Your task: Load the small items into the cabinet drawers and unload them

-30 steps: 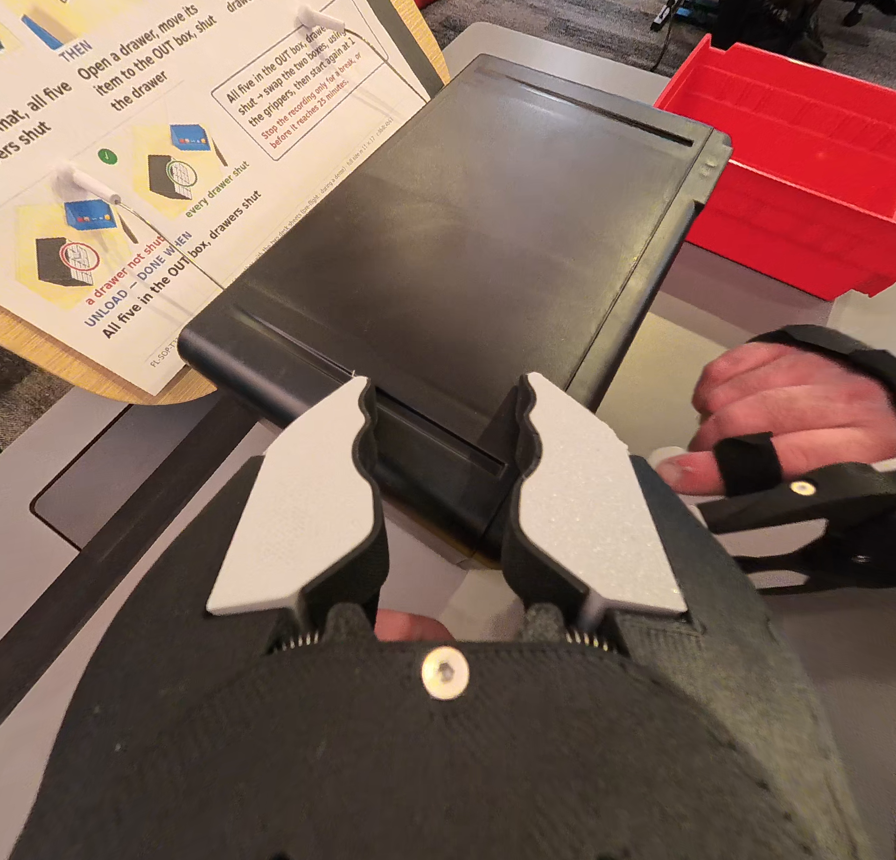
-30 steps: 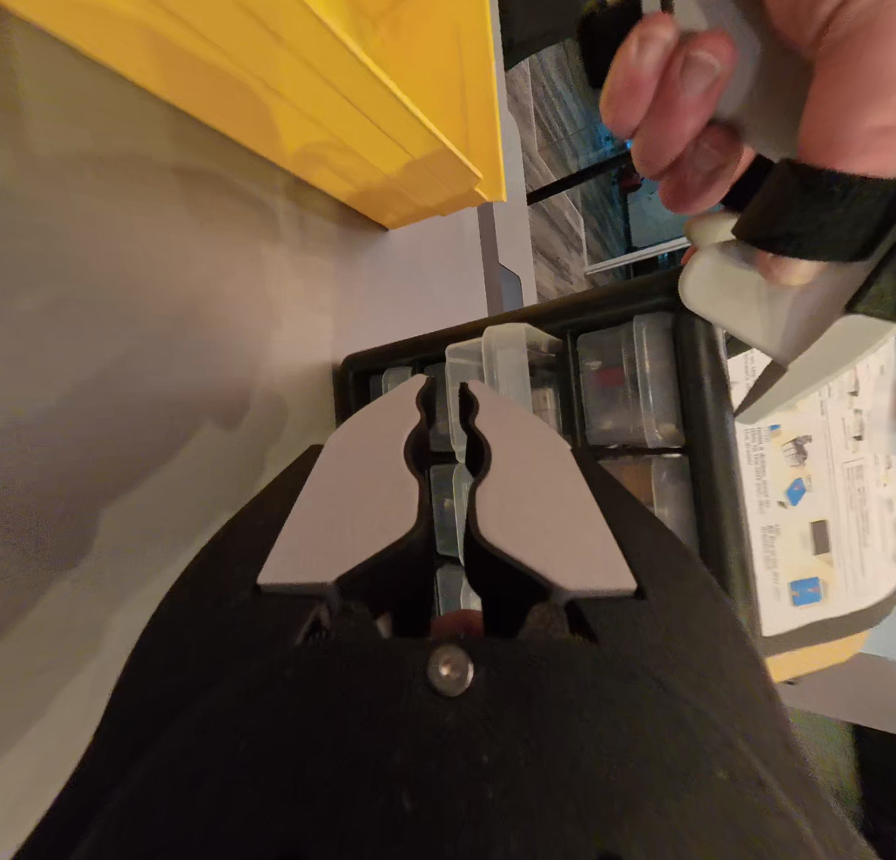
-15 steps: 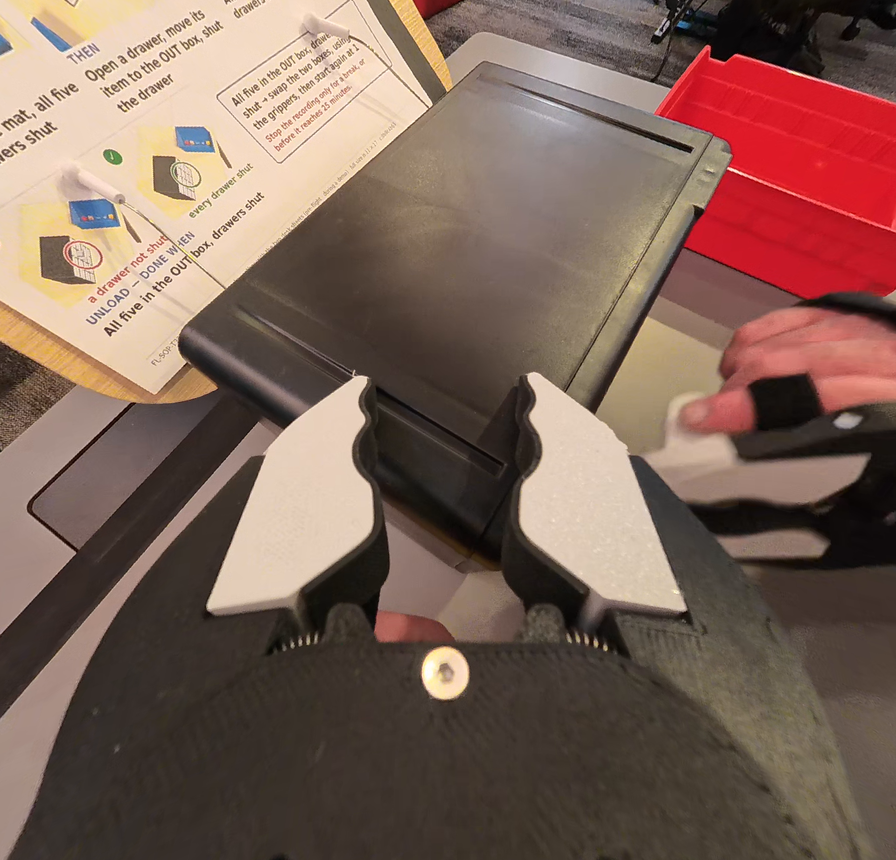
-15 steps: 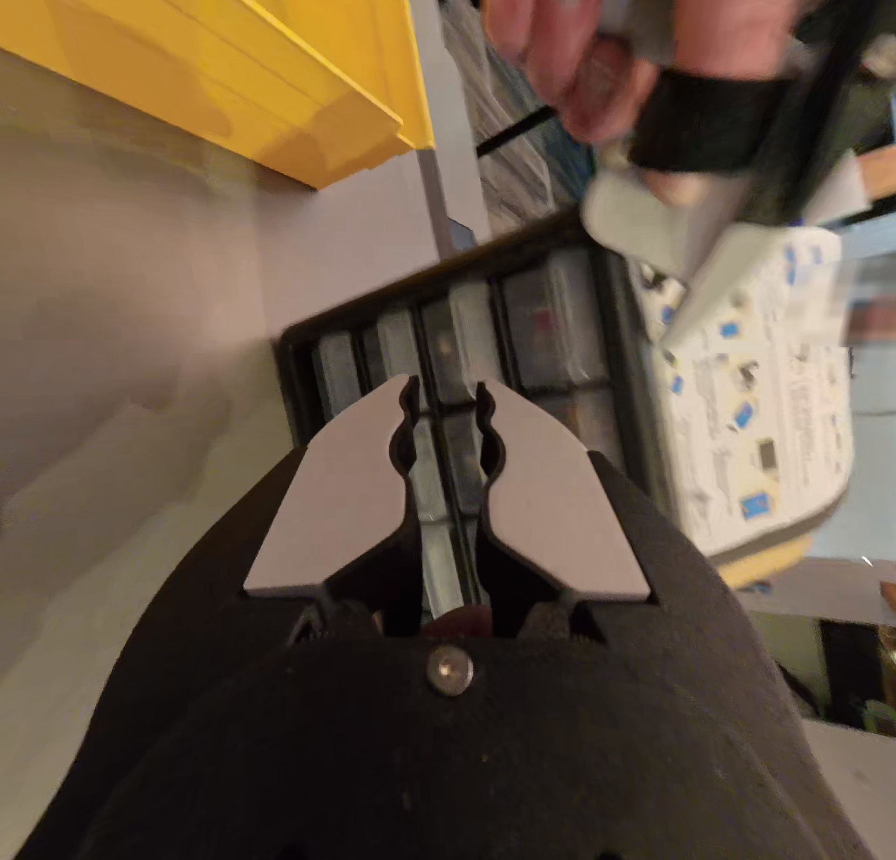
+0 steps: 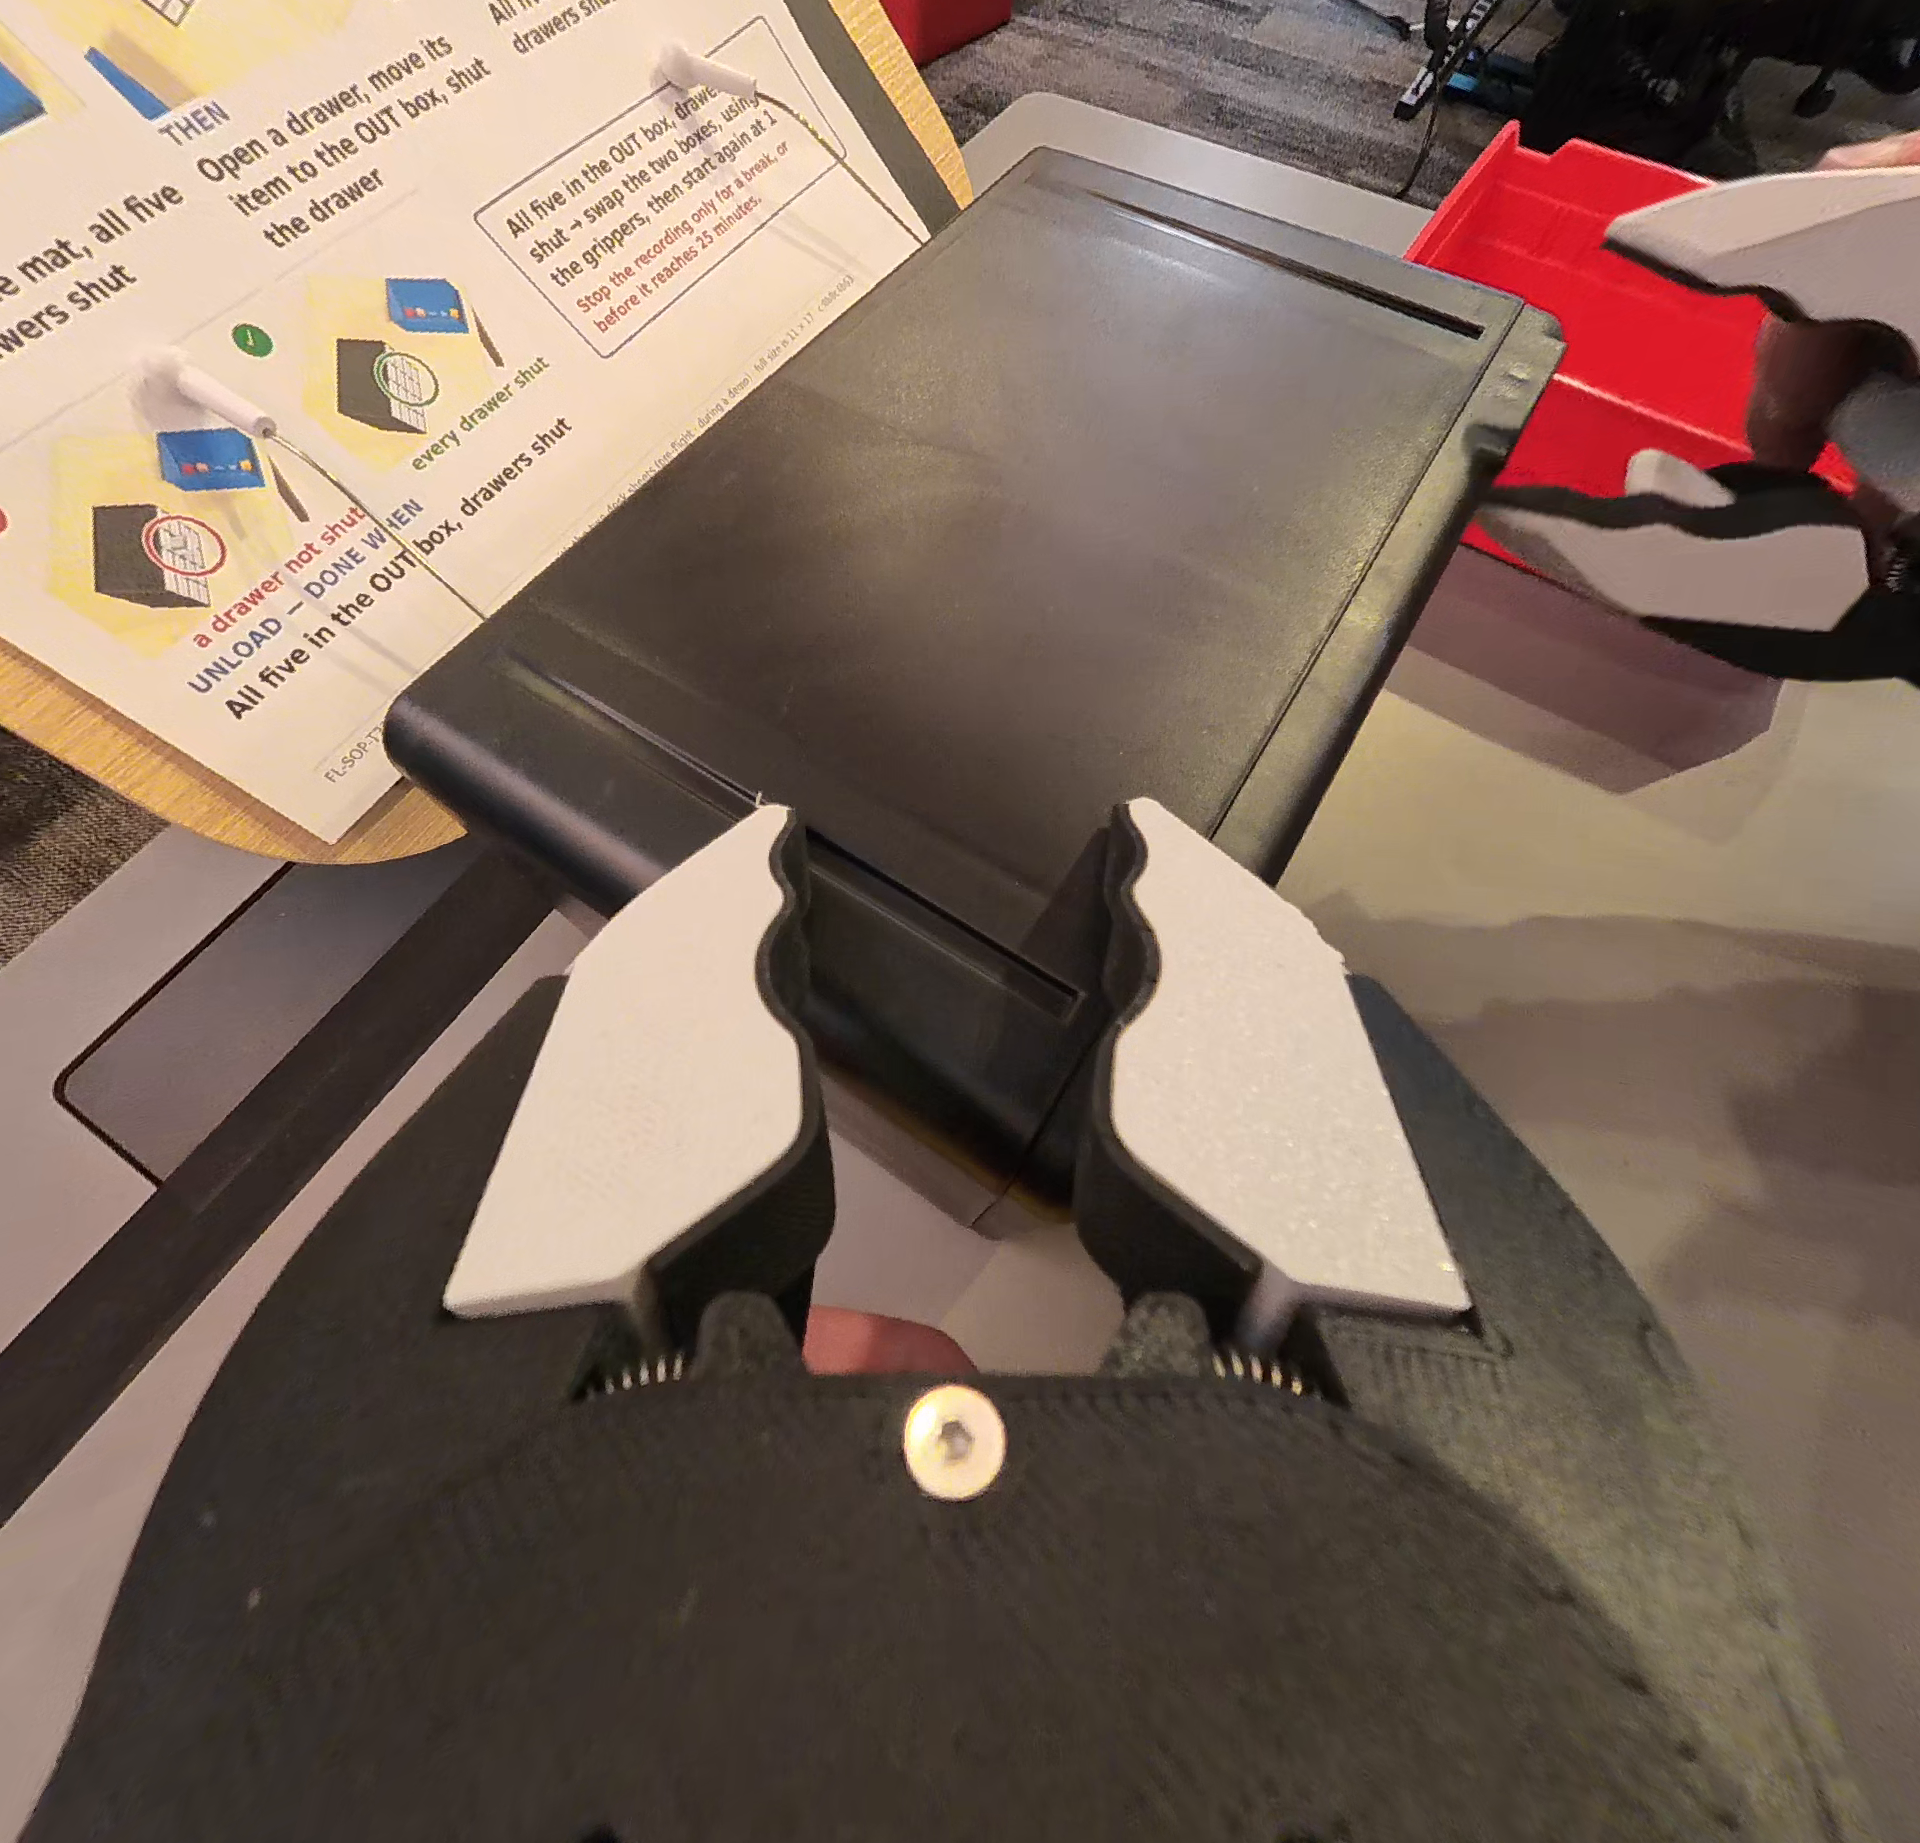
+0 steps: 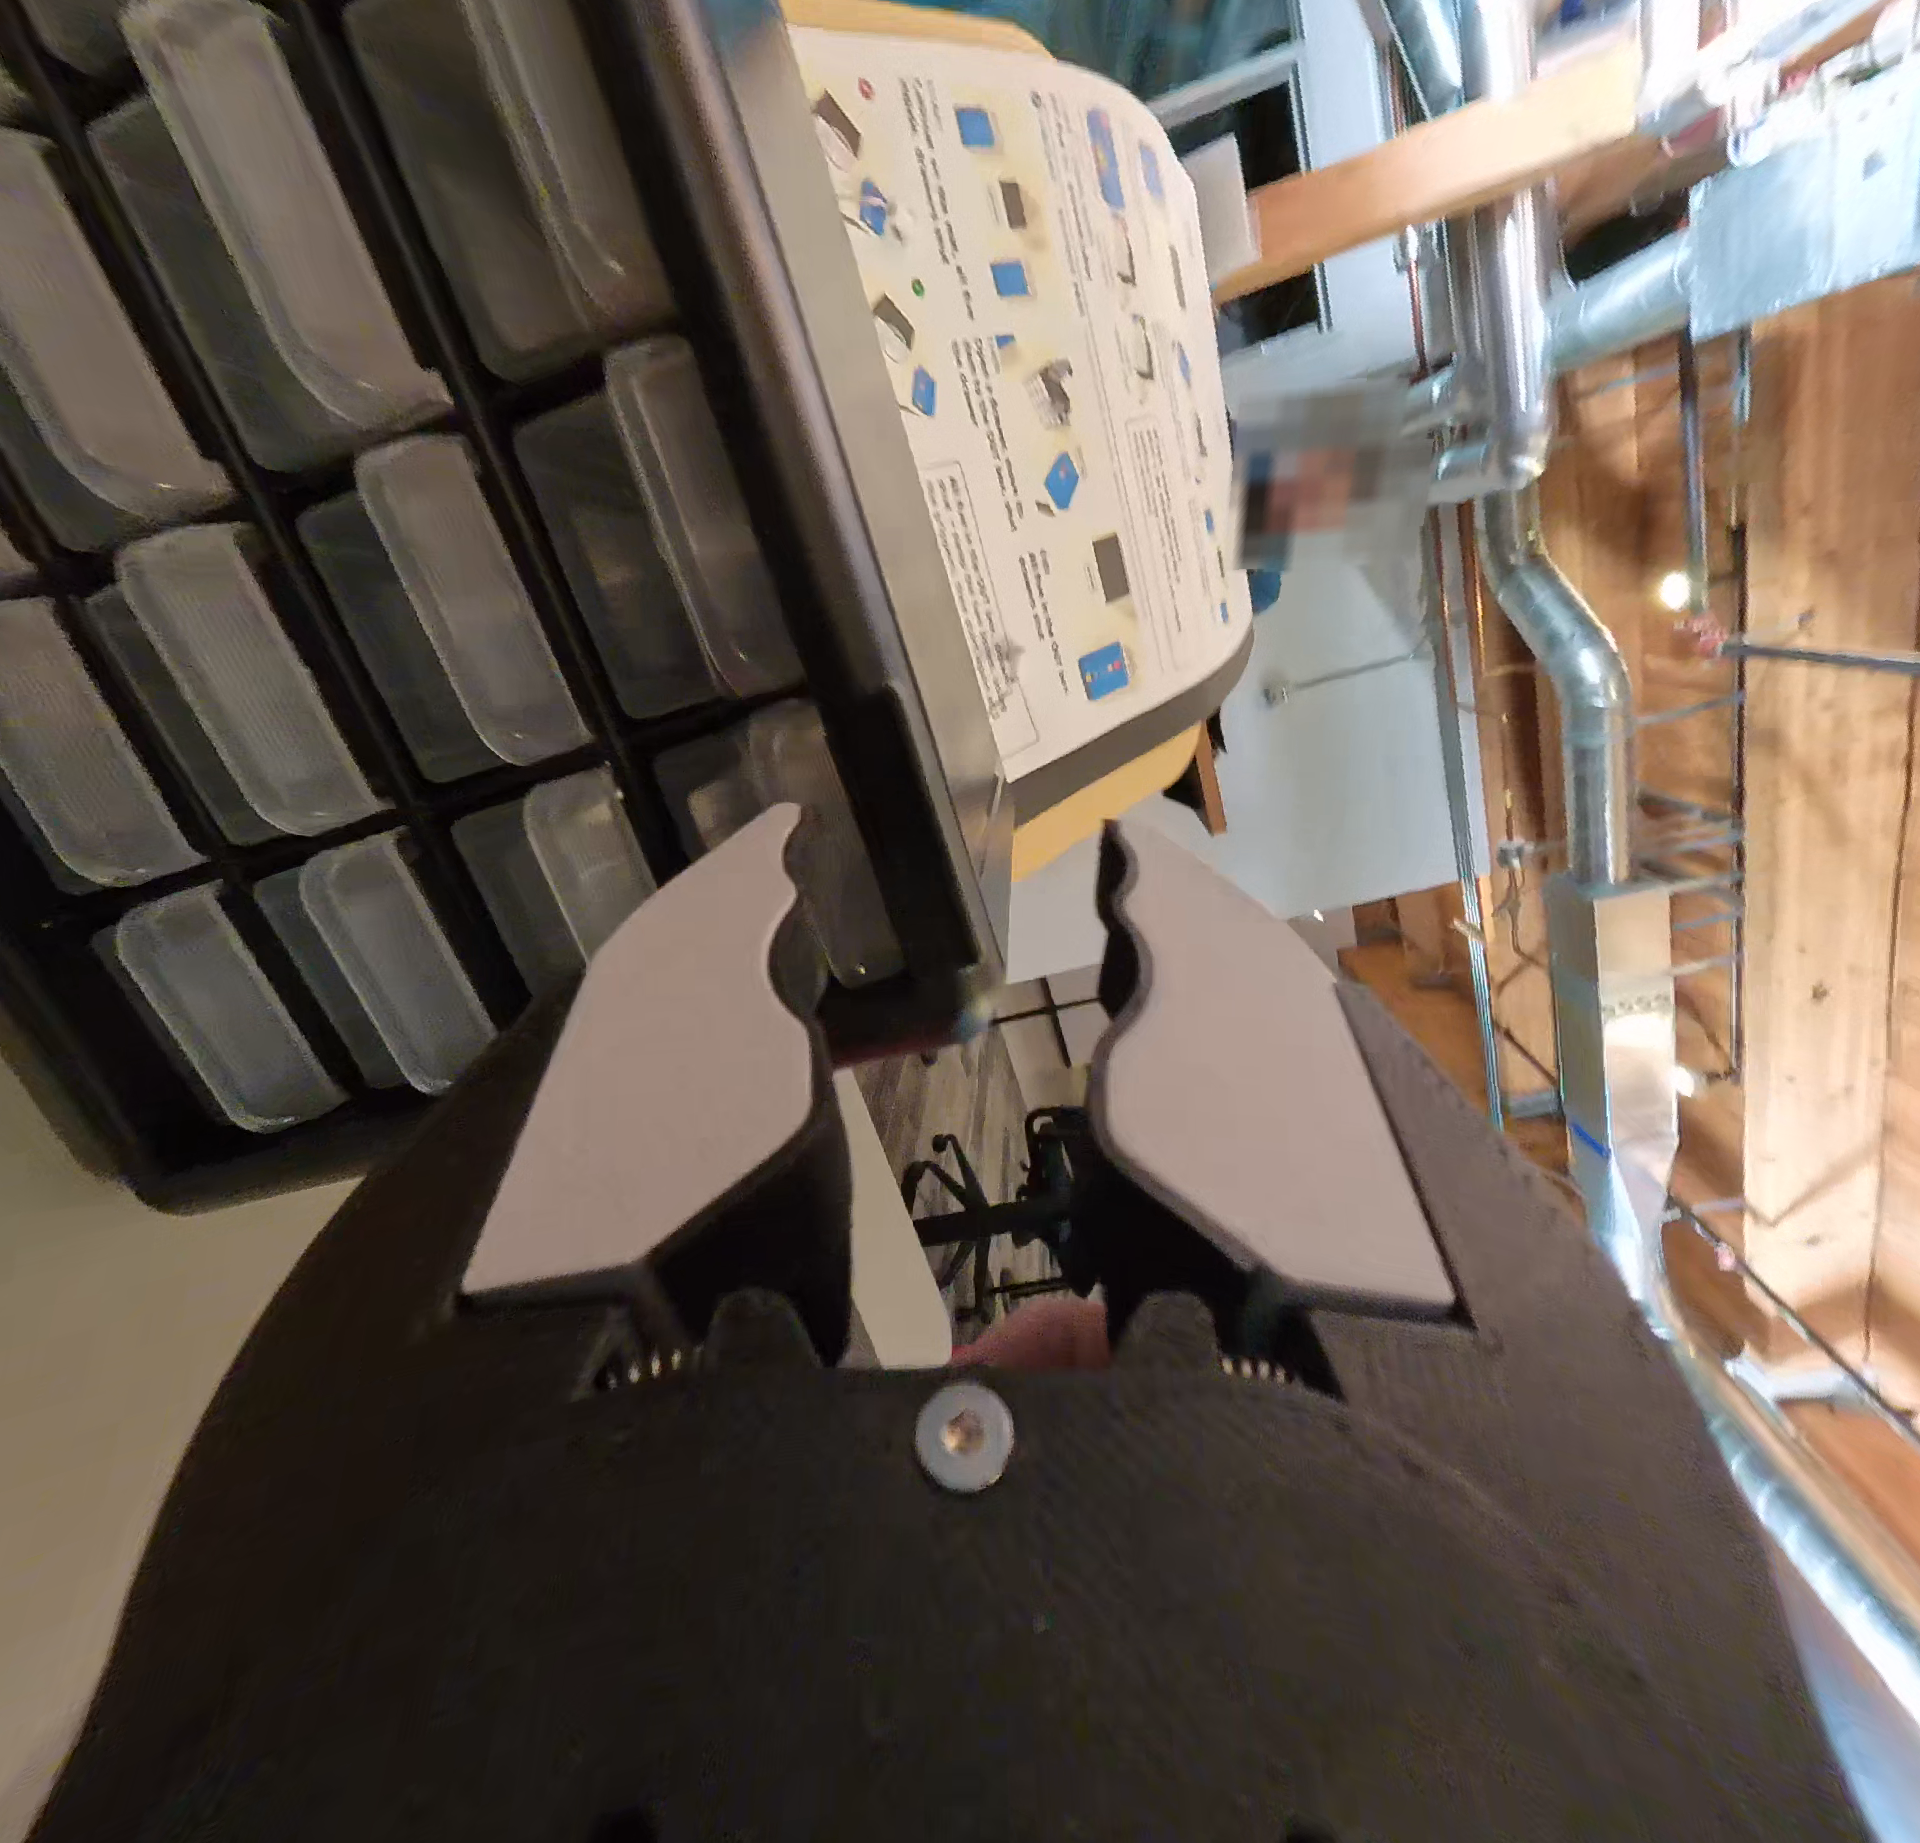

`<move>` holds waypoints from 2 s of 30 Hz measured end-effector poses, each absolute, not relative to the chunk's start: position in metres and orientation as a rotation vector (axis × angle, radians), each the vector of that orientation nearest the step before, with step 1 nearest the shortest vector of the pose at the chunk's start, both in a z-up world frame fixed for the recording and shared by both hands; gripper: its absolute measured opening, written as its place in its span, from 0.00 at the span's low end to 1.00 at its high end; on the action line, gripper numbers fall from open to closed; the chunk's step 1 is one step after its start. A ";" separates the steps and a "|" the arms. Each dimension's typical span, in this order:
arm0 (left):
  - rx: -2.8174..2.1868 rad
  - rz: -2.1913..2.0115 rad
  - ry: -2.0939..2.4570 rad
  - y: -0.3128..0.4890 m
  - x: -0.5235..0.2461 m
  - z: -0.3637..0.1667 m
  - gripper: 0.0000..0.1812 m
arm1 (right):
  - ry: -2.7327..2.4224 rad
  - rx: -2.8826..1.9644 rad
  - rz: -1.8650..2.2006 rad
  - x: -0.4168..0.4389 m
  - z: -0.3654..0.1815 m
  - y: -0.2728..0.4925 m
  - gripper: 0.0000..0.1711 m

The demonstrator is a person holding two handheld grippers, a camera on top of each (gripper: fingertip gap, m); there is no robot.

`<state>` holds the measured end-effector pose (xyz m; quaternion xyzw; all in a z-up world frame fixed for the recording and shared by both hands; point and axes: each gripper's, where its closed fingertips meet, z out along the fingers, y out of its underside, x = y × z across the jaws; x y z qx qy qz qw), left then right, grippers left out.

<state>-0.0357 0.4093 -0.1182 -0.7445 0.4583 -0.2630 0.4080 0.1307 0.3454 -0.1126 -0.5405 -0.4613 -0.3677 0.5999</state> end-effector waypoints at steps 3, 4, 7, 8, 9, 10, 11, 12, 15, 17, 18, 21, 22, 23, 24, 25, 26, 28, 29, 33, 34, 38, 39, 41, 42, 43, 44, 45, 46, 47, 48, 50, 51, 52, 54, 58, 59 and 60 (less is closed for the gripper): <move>-1.881 -0.657 1.157 0.409 -0.036 -0.118 0.31 | -1.169 -1.280 -0.832 0.123 -0.124 0.347 0.30; -1.881 -0.656 1.157 0.409 -0.036 -0.118 0.31 | -1.193 -1.294 -0.835 0.123 -0.128 0.347 0.31; -1.875 -0.659 1.154 0.409 -0.036 -0.118 0.30 | -1.158 -1.300 -0.891 0.131 -0.126 0.353 0.30; -1.873 -0.659 1.153 0.409 -0.036 -0.118 0.31 | -1.141 -1.294 -0.916 0.134 -0.123 0.355 0.29; -1.873 -0.660 1.153 0.409 -0.036 -0.118 0.30 | -1.139 -1.283 -0.924 0.134 -0.122 0.356 0.28; -1.871 -0.659 1.154 0.409 -0.036 -0.118 0.30 | -1.142 -1.276 -0.927 0.134 -0.122 0.355 0.27; -1.871 -0.657 1.155 0.409 -0.036 -0.118 0.31 | -1.140 -1.268 -0.934 0.134 -0.123 0.354 0.25; -1.871 -0.655 1.155 0.409 -0.036 -0.118 0.30 | -1.135 -1.264 -0.936 0.134 -0.124 0.352 0.22; -1.867 -0.655 1.152 0.409 -0.036 -0.118 0.30 | -1.122 -1.251 -0.913 0.133 -0.129 0.342 0.18; -1.866 -0.658 1.149 0.409 -0.036 -0.118 0.30 | -1.119 -1.249 -0.893 0.131 -0.131 0.333 0.14; -1.866 -0.658 1.150 0.409 -0.036 -0.118 0.30 | -1.120 -1.250 -0.889 0.130 -0.132 0.329 0.13; -1.864 -0.661 1.147 0.409 -0.036 -0.118 0.30 | -1.148 -1.267 -0.860 0.128 -0.136 0.314 0.08; -1.863 -0.663 1.144 0.409 -0.035 -0.118 0.30 | -1.159 -1.267 -0.857 0.128 -0.136 0.308 0.08; -1.861 -0.666 1.139 0.409 -0.035 -0.118 0.30 | -1.170 -1.271 -0.849 0.128 -0.136 0.303 0.08; -1.860 -0.669 1.135 0.409 -0.035 -0.118 0.30 | -1.181 -1.276 -0.839 0.127 -0.136 0.298 0.07; -1.859 -0.671 1.132 0.409 -0.036 -0.118 0.30 | -1.193 -1.274 -0.833 0.126 -0.136 0.292 0.07; -1.858 -0.672 1.131 0.409 -0.035 -0.118 0.30 | -1.202 -1.272 -0.833 0.125 -0.136 0.287 0.07; -1.858 -0.672 1.131 0.409 -0.035 -0.118 0.30 | -1.204 -1.282 -0.809 0.126 -0.136 0.278 0.08; -1.857 -0.673 1.130 0.409 -0.035 -0.118 0.30 | -1.206 -1.289 -0.798 0.126 -0.135 0.274 0.08; -1.856 -0.674 1.127 0.409 -0.035 -0.118 0.30 | -1.230 -1.296 -0.778 0.126 -0.135 0.262 0.08; -1.856 -0.675 1.127 0.409 -0.035 -0.118 0.30 | -1.232 -1.296 -0.771 0.125 -0.134 0.259 0.08; -1.855 -0.677 1.125 0.409 -0.035 -0.118 0.30 | -1.253 -1.290 -0.752 0.124 -0.135 0.246 0.08; -1.855 -0.677 1.125 0.409 -0.035 -0.118 0.30 | -1.264 -1.284 -0.746 0.123 -0.135 0.242 0.08; -1.854 -0.677 1.124 0.409 -0.035 -0.118 0.30 | -1.267 -1.289 -0.754 0.125 -0.135 0.238 0.08; -1.854 -0.678 1.123 0.409 -0.035 -0.118 0.30 | -1.265 -1.296 -0.748 0.126 -0.136 0.237 0.08; -1.854 -0.679 1.122 0.409 -0.035 -0.118 0.30 | -1.267 -1.297 -0.741 0.126 -0.137 0.235 0.08; -1.854 -0.679 1.121 0.409 -0.035 -0.118 0.30 | -1.270 -1.296 -0.735 0.126 -0.137 0.233 0.08; -1.854 -0.680 1.120 0.409 -0.035 -0.118 0.30 | -1.270 -1.299 -0.727 0.126 -0.138 0.233 0.08; -1.854 -0.680 1.119 0.409 -0.035 -0.118 0.30 | -1.272 -1.310 -0.720 0.126 -0.140 0.233 0.09; -1.854 -0.681 1.118 0.409 -0.035 -0.118 0.30 | -1.279 -1.319 -0.722 0.126 -0.142 0.235 0.09; -1.854 -0.680 1.118 0.409 -0.035 -0.118 0.30 | -1.288 -1.320 -0.726 0.126 -0.144 0.236 0.09; -1.853 -0.680 1.115 0.409 -0.035 -0.118 0.30 | -1.297 -1.315 -0.717 0.122 -0.146 0.236 0.09; -1.853 -0.679 1.114 0.409 -0.035 -0.118 0.30 | -1.296 -1.317 -0.709 0.121 -0.146 0.236 0.09; -1.853 -0.679 1.114 0.409 -0.035 -0.118 0.30 | -1.294 -1.319 -0.701 0.121 -0.146 0.237 0.10; -1.852 -0.677 1.115 0.409 -0.035 -0.118 0.30 | -1.293 -1.322 -0.696 0.121 -0.146 0.236 0.10; -1.852 -0.678 1.115 0.409 -0.035 -0.118 0.30 | -1.286 -1.338 -0.674 0.121 -0.146 0.235 0.17; -1.852 -0.677 1.115 0.409 -0.035 -0.118 0.30 | -1.286 -1.340 -0.666 0.121 -0.146 0.234 0.20; -1.852 -0.677 1.115 0.409 -0.035 -0.118 0.30 | -1.284 -1.344 -0.661 0.120 -0.146 0.232 0.24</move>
